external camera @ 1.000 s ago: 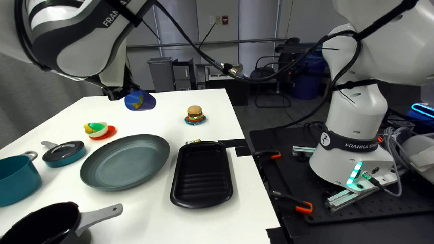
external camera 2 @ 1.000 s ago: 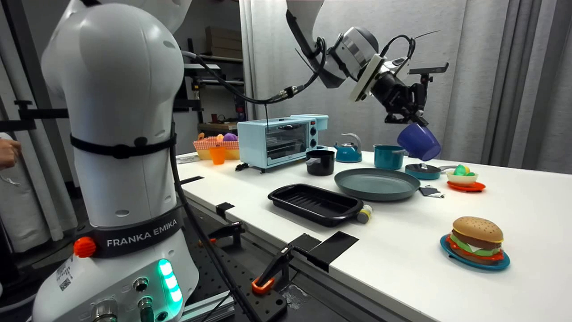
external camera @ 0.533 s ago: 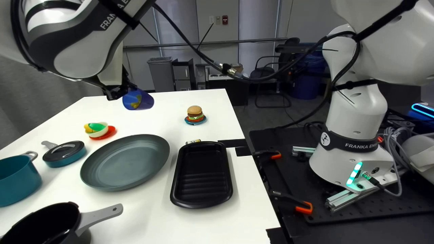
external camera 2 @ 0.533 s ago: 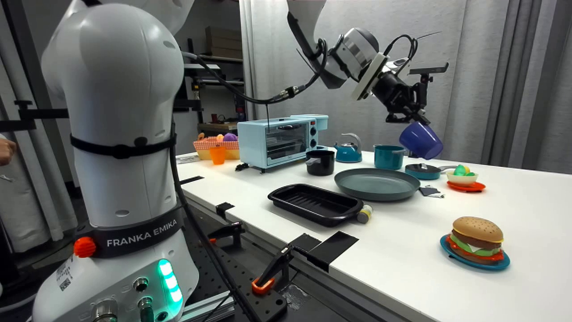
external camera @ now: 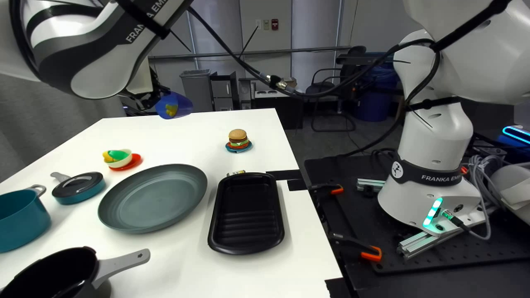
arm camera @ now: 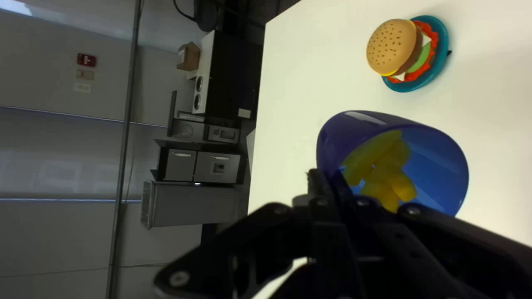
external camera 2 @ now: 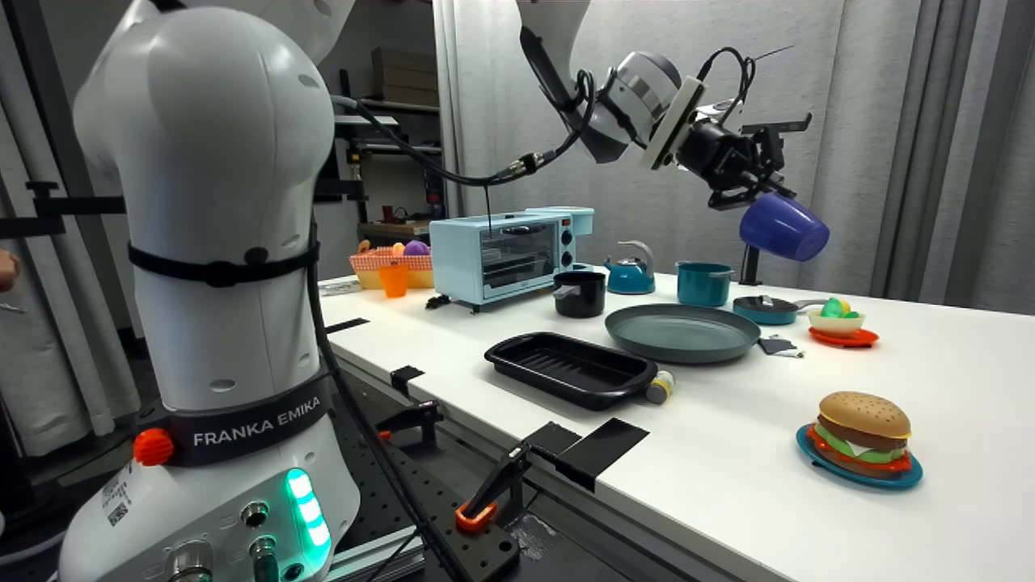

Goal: Pour the contents of the blue cup onto the plate

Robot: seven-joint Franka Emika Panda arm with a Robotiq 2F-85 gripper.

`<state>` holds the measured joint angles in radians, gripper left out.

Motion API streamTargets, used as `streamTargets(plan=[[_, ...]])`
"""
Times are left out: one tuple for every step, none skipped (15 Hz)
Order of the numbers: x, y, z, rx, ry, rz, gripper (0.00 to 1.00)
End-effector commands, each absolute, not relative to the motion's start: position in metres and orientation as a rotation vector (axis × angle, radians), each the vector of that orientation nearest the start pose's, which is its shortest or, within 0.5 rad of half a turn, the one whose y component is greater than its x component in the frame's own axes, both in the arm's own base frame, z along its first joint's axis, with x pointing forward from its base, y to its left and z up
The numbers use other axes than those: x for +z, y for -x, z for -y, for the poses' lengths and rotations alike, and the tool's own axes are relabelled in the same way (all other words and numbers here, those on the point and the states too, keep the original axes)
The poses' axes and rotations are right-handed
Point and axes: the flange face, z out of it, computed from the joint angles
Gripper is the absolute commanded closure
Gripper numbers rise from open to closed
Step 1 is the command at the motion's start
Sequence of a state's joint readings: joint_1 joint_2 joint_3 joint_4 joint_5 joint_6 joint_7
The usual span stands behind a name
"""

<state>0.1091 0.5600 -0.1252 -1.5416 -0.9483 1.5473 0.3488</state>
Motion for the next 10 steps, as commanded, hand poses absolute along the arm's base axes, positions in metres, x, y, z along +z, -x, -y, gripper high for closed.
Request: streamTargets(plan=[[0.354,-0.661,0.085,-0.421,-1.914,0.054,0.99],[0.355,-0.662,0.085,-0.418,-1.882,0.043,0.99],[0.356,-0.663,0.085,-0.416,-1.855,0.032,0.99],[0.327,-0.672,0.026,-0.429,-1.848,0.052,0.99],[0.326,-0.674,0.017,-0.426,-1.834,0.035,0.99],[0.321,-0.678,0.000,-0.433,-1.823,0.016,0.99],[0.313,-0.682,-0.021,-0.433,-1.815,-0.003,0.99],[0.307,-0.686,-0.041,-0.430,-1.804,-0.024,0.99],[0.302,-0.689,-0.054,-0.425,-1.792,-0.043,0.99],[0.299,-0.692,-0.064,-0.417,-1.780,-0.056,0.99]])
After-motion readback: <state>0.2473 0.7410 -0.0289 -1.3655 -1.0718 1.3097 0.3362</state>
